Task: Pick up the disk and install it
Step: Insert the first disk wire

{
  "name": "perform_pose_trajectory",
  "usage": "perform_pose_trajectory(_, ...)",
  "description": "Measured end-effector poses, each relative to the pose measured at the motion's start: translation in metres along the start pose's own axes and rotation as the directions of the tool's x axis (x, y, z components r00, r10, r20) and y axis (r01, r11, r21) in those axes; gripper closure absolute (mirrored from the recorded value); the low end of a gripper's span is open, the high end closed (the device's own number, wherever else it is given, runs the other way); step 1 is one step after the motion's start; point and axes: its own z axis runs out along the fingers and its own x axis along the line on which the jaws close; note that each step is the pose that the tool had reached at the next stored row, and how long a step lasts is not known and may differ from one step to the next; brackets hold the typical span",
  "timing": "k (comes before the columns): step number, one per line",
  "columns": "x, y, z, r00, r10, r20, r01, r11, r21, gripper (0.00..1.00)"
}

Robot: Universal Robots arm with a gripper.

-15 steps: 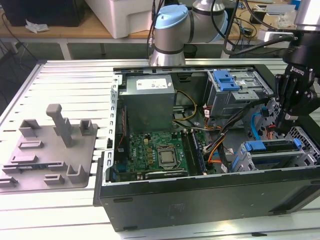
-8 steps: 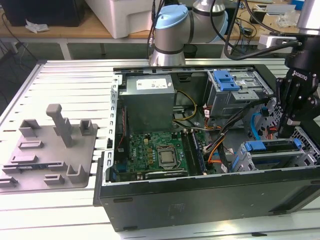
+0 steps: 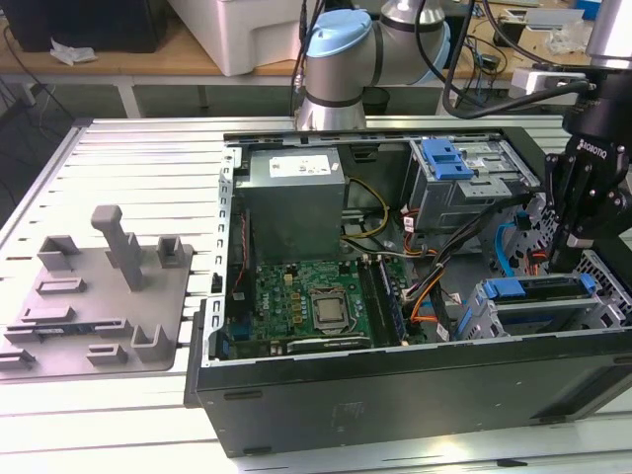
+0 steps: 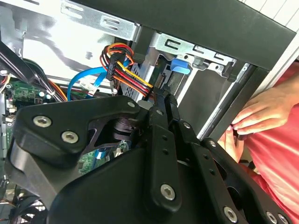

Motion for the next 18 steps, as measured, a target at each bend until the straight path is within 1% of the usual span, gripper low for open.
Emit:
perform_pose_trajectory(3,0.0,0.0,0.0,1.0,-0.003,0.0,0.003,1.0,0.0011,0.84)
perform_pose_trajectory(9,0.0,0.0,0.0001,0.9997,-0.023,0.0002,0.023,0.9997,0.0078,0.84)
perform_pose_trajectory(12,0.0,0.0,0.0003,0.9993,-0.038,0.0003,0.038,0.9992,0.0128,0.84)
perform_pose_trajectory(15,0.0002,0.0028,0.0009,0.9981,-0.061,0.0002,0.061,0.9979,0.0206,0.84)
perform_pose_trajectory(18,0.0,0.0032,0.0014,0.9966,-0.083,-0.0001,0.083,0.9962,0.0278,0.84)
